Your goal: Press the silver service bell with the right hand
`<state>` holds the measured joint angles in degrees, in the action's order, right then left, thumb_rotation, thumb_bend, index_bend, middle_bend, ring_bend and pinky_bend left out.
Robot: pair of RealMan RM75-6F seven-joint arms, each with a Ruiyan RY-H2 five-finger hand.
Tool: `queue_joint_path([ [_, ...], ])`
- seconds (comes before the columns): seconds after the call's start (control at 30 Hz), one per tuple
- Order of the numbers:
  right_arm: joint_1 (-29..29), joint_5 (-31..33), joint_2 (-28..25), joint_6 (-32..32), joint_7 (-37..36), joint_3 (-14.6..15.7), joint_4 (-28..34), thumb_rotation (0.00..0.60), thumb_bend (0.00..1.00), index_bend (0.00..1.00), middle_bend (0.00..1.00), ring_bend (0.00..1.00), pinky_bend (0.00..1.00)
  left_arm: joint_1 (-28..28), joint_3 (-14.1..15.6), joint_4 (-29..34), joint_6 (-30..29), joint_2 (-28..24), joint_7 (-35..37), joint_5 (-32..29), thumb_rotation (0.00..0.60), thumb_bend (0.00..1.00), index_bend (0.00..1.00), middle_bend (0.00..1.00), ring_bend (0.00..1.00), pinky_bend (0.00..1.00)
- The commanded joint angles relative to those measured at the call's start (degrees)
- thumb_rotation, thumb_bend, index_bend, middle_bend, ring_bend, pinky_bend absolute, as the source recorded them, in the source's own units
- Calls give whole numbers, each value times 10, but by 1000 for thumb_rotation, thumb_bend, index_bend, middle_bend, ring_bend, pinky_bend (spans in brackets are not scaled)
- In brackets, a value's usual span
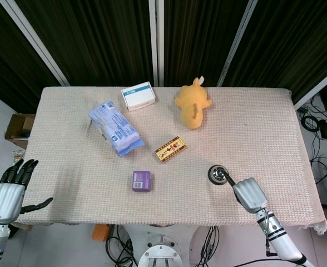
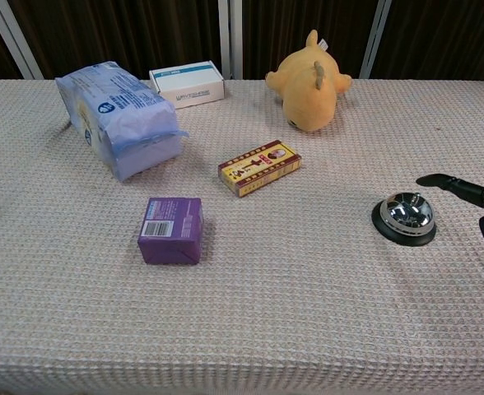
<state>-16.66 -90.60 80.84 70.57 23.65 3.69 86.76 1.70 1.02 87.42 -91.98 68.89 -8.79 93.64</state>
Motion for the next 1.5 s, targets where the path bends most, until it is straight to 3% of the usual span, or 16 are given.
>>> queue_joint_path([
  [0.03, 1, -3, 3, 1, -8, -2, -9, 600, 828, 0, 916, 882, 897, 0, 0, 0, 1, 0, 1, 0, 301, 75, 78, 104, 72, 185],
  [0.37, -8, 39, 5, -61, 20, 4, -12, 600, 825, 0, 920, 883, 897, -2, 2, -4, 5, 3, 3, -1, 301, 75, 78, 104, 72, 185],
  [0.73, 1, -11, 5, 4, -23, 0, -12, 600, 827, 0, 920, 883, 897, -2, 2, 0, 1, 2, 1, 6, 301, 75, 78, 104, 72, 185],
  [1.13, -7, 51, 2, -65, 23, 1, 0, 600, 824, 0, 920, 883, 897, -3, 1, -1, 2, 1, 2, 4, 301, 75, 78, 104, 72, 185],
  [1.23, -4, 36, -4, -44, 13, -1, 9, 600, 823, 0, 920, 883, 897, -4, 1, 1, 0, 0, 2, 6, 302, 75, 78, 104, 72, 185],
  [1.4, 17, -36, -11, 69, -56, -13, -1, 600, 784, 0, 910, 866, 881, -6, 1, 5, -7, -2, -1, 10, 301, 75, 78, 104, 72, 185],
  [1.47, 32, -54, -17, 121, -80, -19, -17, 600, 745, 0, 821, 786, 827, -7, 1, 8, -9, -4, -2, 11, 302, 75, 78, 104, 72, 185],
  [1.5, 40, -56, -21, 140, -84, -21, -23, 600, 689, 0, 726, 696, 772, -8, 1, 9, -10, -5, -3, 11, 303, 76, 78, 104, 72, 185],
])
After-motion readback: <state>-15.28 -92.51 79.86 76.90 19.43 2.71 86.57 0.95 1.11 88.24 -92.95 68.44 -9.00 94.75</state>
